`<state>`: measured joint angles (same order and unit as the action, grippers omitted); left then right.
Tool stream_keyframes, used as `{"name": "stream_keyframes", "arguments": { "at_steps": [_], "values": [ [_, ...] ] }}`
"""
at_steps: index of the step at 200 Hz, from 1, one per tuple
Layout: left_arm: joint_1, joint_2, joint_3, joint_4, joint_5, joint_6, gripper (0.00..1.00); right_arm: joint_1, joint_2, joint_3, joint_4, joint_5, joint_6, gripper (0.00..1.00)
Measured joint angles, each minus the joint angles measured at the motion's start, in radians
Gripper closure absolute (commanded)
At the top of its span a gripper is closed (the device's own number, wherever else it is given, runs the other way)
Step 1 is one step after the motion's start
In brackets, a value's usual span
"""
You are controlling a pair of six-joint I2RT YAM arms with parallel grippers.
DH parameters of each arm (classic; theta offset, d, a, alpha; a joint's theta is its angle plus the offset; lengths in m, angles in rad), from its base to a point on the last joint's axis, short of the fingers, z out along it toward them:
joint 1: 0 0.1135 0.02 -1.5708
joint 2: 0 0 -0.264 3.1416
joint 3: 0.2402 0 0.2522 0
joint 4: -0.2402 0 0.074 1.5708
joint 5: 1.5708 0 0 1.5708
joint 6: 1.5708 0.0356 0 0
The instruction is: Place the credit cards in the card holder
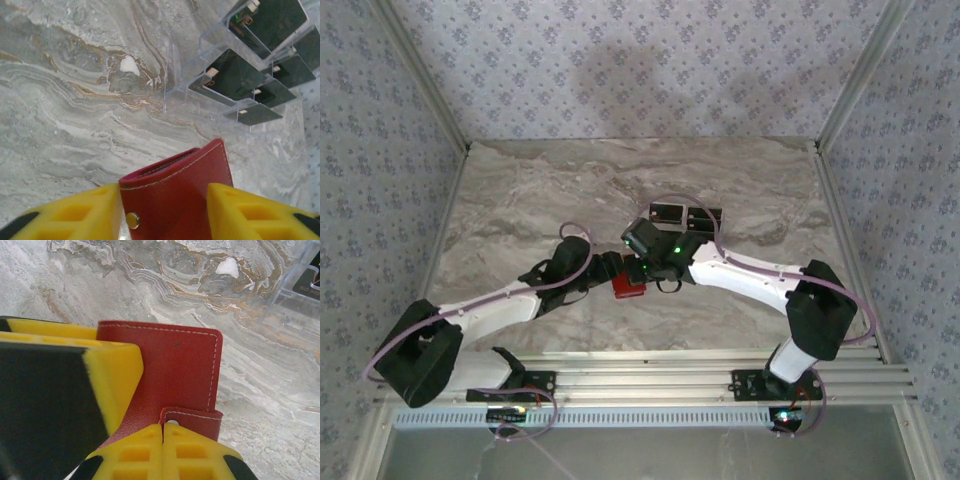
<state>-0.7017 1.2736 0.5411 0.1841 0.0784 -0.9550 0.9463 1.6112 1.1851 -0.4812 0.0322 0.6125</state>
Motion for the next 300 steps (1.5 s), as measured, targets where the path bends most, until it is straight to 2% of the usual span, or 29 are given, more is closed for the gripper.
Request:
{"name": "stream_keyframes", "arguments": {
  "at_steps": [18, 75, 79, 84, 94, 96, 103, 117, 136, 186, 300],
  "values": [
    [-0.001, 0.005, 0.000, 0.003, -0.013, 0.000, 1.00, -0.002, 0.000, -0.013, 0.003, 0.003, 0.002, 1.00],
    [0.021, -0.050, -0.021, -0.038, -0.063, 0.069, 1.00, -0.057, -0.053, -0.146, 0.038, 0.036, 0.035, 1.00],
    [0.023, -0.054, -0.025, -0.039, -0.065, 0.073, 0.95, -0.059, -0.054, -0.147, 0.042, 0.036, 0.035, 1.00],
    [0.026, -0.056, -0.031, -0.040, -0.067, 0.077, 0.82, -0.058, -0.055, -0.149, 0.048, 0.036, 0.038, 1.00],
    [0.028, -0.056, -0.038, -0.044, -0.071, 0.085, 0.38, -0.055, -0.055, -0.151, 0.066, 0.032, 0.039, 1.00],
    [0.028, -0.056, -0.039, -0.047, -0.072, 0.088, 0.33, -0.053, -0.055, -0.151, 0.068, 0.031, 0.039, 1.00],
    [0.029, -0.056, -0.043, -0.056, -0.076, 0.092, 0.23, -0.049, -0.055, -0.152, 0.080, 0.031, 0.042, 1.00],
    [0.035, -0.056, -0.047, -0.078, -0.090, 0.101, 0.14, -0.041, -0.055, -0.154, 0.098, 0.025, 0.046, 1.00],
    [0.042, -0.056, -0.049, -0.109, -0.113, 0.113, 0.10, -0.036, -0.054, -0.154, 0.121, 0.009, 0.050, 1.00],
    [0.047, -0.108, -0.052, -0.192, -0.128, 0.148, 0.08, -0.022, -0.053, -0.152, 0.149, -0.023, 0.050, 1.00],
    [0.047, -0.068, 0.002, -0.206, -0.096, 0.154, 0.08, -0.010, -0.117, -0.113, 0.149, -0.048, 0.053, 1.00]
  ]
}}
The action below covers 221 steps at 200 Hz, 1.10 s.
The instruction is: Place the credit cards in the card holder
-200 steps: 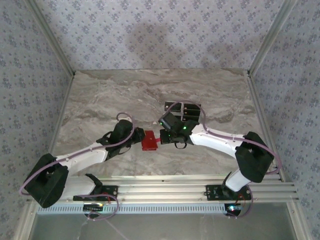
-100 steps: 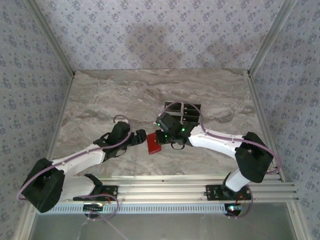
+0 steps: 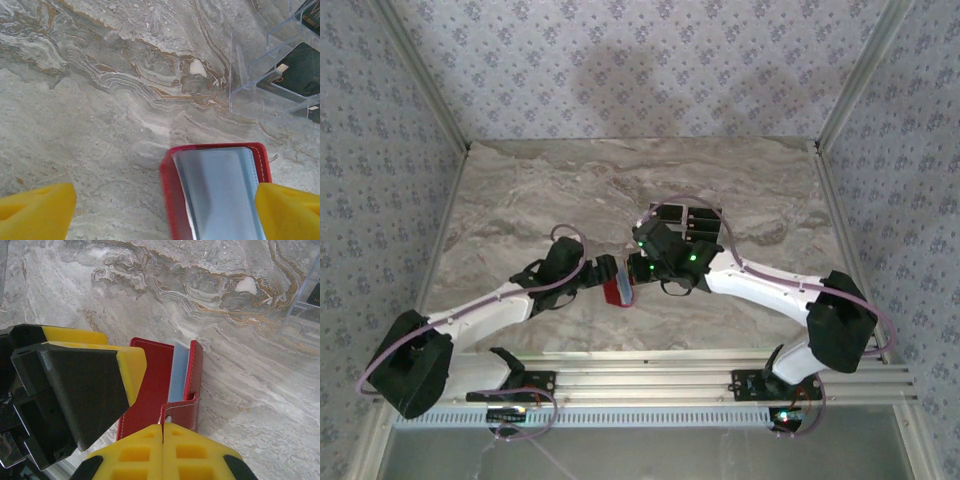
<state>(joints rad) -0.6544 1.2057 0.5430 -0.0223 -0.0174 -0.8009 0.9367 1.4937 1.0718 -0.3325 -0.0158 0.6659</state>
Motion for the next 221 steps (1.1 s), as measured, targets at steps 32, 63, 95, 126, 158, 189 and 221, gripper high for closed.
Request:
{"name": "stream_keyframes", "arguments": {
  "at_steps": [32, 63, 95, 126, 158, 189, 221],
  "values": [
    [-0.001, 0.008, 0.000, -0.003, 0.001, -0.001, 0.08, -0.006, 0.000, -0.005, 0.001, 0.000, 0.000, 1.00],
    [-0.002, 0.002, -0.011, -0.004, -0.026, -0.015, 0.09, -0.029, -0.010, -0.066, 0.014, 0.000, 0.000, 1.00],
    [-0.002, -0.032, -0.053, -0.012, -0.051, -0.031, 0.09, -0.063, -0.016, -0.171, 0.034, 0.001, 0.009, 1.00],
    [-0.002, -0.027, -0.060, -0.022, -0.055, -0.031, 0.11, -0.078, -0.016, -0.246, 0.054, 0.000, 0.027, 1.00],
    [-0.002, 0.002, -0.063, -0.026, -0.056, -0.034, 0.12, -0.079, -0.016, -0.266, 0.076, 0.001, 0.034, 1.00],
    [-0.004, 0.002, -0.075, -0.027, -0.060, -0.038, 0.14, -0.090, -0.012, -0.282, 0.106, 0.000, 0.035, 1.00],
    [-0.009, 0.002, -0.090, -0.027, -0.059, -0.038, 0.14, -0.105, 0.006, -0.306, 0.127, 0.000, 0.045, 0.79]
  ]
}}
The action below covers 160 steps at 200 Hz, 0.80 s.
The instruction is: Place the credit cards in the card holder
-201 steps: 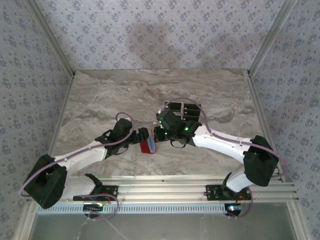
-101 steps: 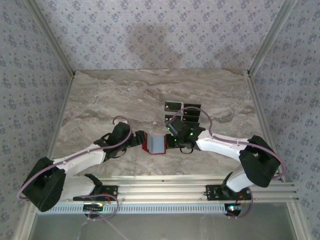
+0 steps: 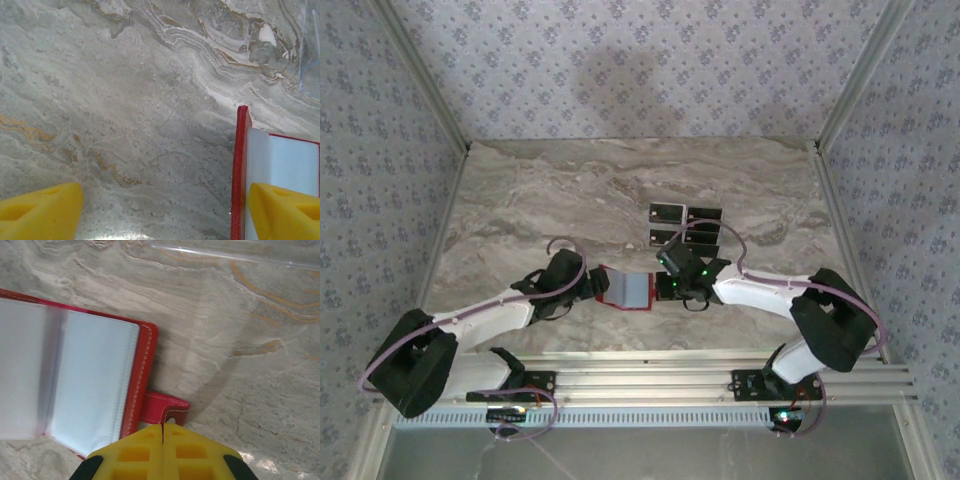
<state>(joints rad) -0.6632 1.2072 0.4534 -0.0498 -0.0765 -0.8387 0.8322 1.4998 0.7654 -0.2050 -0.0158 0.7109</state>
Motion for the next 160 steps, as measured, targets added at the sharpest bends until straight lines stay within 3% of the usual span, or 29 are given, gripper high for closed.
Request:
{"name": "stream_keyframes", "arguments": {
  "at_steps": [25, 67, 120, 160],
  "values": [
    [-0.001, 0.000, -0.008, 0.000, 0.000, 0.000, 0.14, -0.006, 0.000, -0.010, 0.000, 0.000, 0.002, 0.62],
    [-0.008, -0.001, -0.012, 0.000, 0.000, -0.004, 0.14, -0.010, -0.064, -0.012, -0.019, -0.001, 0.008, 0.54],
    [-0.013, -0.018, -0.012, 0.001, 0.000, -0.011, 0.14, 0.031, -0.182, 0.028, -0.060, -0.002, 0.015, 0.59],
    [-0.013, -0.035, -0.014, 0.000, 0.000, -0.011, 0.14, 0.072, -0.022, 0.128, -0.015, -0.048, 0.031, 0.74]
  ]
}}
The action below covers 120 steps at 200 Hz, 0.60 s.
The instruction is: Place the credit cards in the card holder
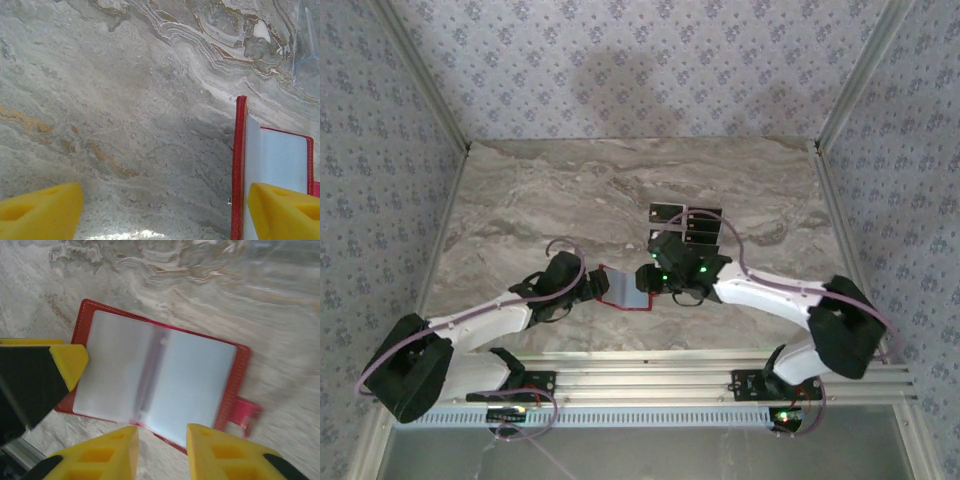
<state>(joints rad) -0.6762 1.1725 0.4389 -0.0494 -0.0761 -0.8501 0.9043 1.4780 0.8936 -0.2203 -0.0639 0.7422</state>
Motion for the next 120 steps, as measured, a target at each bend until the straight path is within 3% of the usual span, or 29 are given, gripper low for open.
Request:
{"name": "stream_keyframes", "arguments": {
  "at_steps": [22, 48, 120],
  "values": [
    [0.000, -0.005, -0.001, -0.002, -0.001, 0.000, 0.13, 0.010, 0.116, 0.032, 0.039, -0.020, -0.002, 0.83],
    [0.000, -0.039, -0.001, -0.023, -0.017, 0.001, 0.11, 0.004, 0.207, 0.032, 0.057, -0.023, 0.000, 0.85],
    [0.000, -0.100, -0.030, -0.064, -0.060, 0.004, 0.12, -0.013, 0.229, -0.014, 0.119, -0.030, 0.010, 0.86]
  ]
}}
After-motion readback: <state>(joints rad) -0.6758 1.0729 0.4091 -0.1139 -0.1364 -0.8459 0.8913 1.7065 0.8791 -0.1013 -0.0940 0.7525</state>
